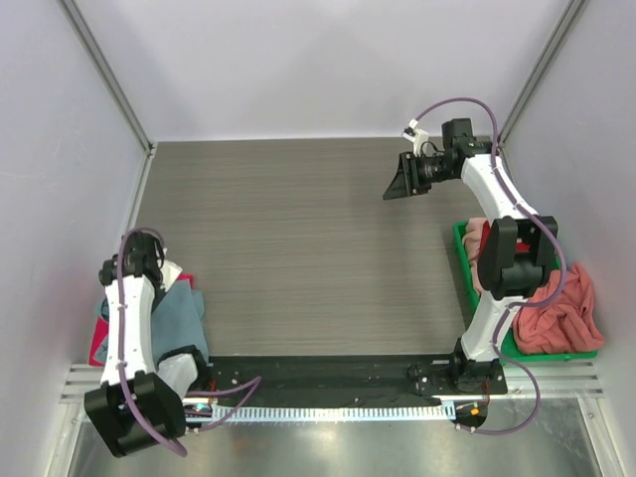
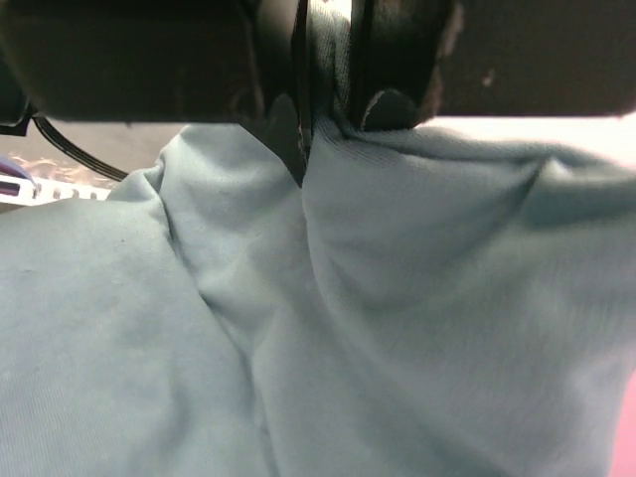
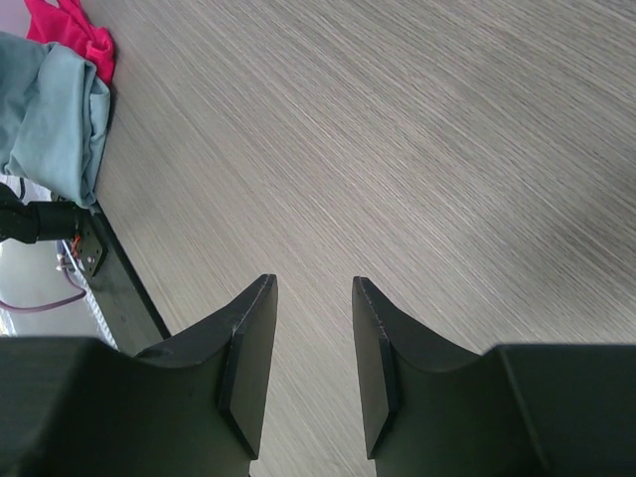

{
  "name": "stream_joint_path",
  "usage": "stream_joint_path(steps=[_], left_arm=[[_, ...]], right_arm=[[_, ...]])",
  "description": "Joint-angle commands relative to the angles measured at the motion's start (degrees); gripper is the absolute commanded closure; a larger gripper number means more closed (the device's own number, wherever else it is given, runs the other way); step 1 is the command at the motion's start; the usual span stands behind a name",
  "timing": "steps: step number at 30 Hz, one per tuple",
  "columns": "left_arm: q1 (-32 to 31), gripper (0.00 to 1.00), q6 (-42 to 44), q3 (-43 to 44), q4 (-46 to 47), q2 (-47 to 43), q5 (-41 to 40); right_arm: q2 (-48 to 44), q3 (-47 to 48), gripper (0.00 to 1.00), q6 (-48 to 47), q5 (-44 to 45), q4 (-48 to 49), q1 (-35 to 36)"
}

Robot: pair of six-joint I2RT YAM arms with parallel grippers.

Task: Fold and stack the t-shirts
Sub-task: Neatly place the folded tshirt to the corner

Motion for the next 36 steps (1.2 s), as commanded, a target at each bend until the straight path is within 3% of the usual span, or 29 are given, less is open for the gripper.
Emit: stream_joint_path(steps=[1, 7, 17, 21, 26, 33, 36], left_arm=[[1.64, 1.0, -1.63, 6.44, 5.11, 2.95, -0.16], [4.98, 1.0, 0.64, 17.01, 2.47, 7.09, 6.52], [7.35, 0.99, 1.52, 11.23, 5.53, 8.41, 5.57], [11.91, 1.0, 1.52, 10.08, 9.32, 10.34, 5.03], [15.96, 1.0, 1.53, 12.36, 14.06, 15.25, 7.23], [15.97, 0.99, -0.23, 17.11, 14.77, 20.97, 8.64], [16.06, 0.89, -0.06, 16.76, 15.13, 20.98, 8.55]], right_arm=[[0.45, 1.55, 0.58, 0.6, -0.08, 2.09, 0.51], [1.32, 1.72, 0.58, 0.51, 0.98, 2.26, 1.38], [2.38, 1.98, 0.59, -0.01, 2.56, 2.79, 3.76], [2.82, 2.07, 0.59, -0.01, 2.56, 2.88, 3.76], [3.0, 2.07, 0.59, 0.07, 2.29, 3.23, 4.02], [3.35, 2.42, 0.59, 0.16, 2.38, 3.23, 4.29], [3.09, 1.9, 0.59, 0.07, 2.65, 3.32, 4.29]])
